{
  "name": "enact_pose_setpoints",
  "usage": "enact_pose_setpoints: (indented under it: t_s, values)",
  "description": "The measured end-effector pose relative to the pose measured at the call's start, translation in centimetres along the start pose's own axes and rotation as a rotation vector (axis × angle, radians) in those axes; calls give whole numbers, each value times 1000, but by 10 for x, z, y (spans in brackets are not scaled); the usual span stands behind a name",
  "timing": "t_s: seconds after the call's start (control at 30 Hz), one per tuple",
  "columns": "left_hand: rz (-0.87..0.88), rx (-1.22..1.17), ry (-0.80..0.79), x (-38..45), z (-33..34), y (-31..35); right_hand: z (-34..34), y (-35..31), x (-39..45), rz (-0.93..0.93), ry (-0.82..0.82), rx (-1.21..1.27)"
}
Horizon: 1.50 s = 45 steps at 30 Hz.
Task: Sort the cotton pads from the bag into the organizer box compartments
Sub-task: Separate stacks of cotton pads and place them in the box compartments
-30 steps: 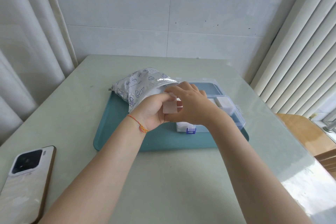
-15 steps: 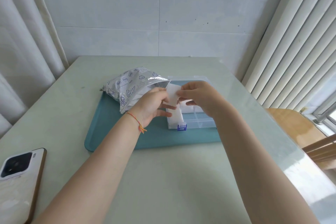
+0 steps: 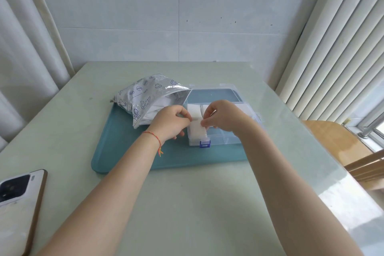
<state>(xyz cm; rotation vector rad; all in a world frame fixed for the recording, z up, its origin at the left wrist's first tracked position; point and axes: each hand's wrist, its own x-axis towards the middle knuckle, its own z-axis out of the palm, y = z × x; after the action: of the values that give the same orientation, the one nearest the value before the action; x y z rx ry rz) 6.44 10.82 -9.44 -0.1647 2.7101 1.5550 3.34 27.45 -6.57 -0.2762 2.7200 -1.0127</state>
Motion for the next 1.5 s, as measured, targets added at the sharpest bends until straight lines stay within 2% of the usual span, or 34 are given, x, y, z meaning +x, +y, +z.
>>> enact_pose_setpoints:
  t_s: [0.3,0.37,0.43,0.5,0.53,0.6,0.67,0.83,0.97,1.13,1.3,1.4,1.5]
  values:
    - [76,137,10,-2,2,1,13,-5,2,-36,15,-174]
    - [136,72,105,-2,-2,3,13,-6,1,-42,35,-231]
    - [200,-46,303,-2,-15,6,10,-10,0,-58,114,-232]
    - [237,-28,469,-1,-40,2,9,-19,2,-69,201,-201]
    - [239,47,478,1,-50,-2,10,-24,4,-73,228,-188]
    - [180,277,398,4,-66,-12,20,-37,13,-99,220,-159]
    - [110,403,340,7,-71,-26,36,-49,25,-105,155,-100]
    - [129,176,514,15,-71,-41,77,-75,59,32,31,123]
    - [186,88,550,16,-73,-42,92,-89,79,150,74,211]
    - [202,15,535,20,-77,-48,98,-94,84,254,90,500]
    - [205,-2,516,21,-74,-48,102,-99,85,344,85,894]
    - [203,2,520,21,-74,-49,102,-98,86,362,95,945]
    - [190,14,528,20,-74,-49,101,-94,86,367,153,858]
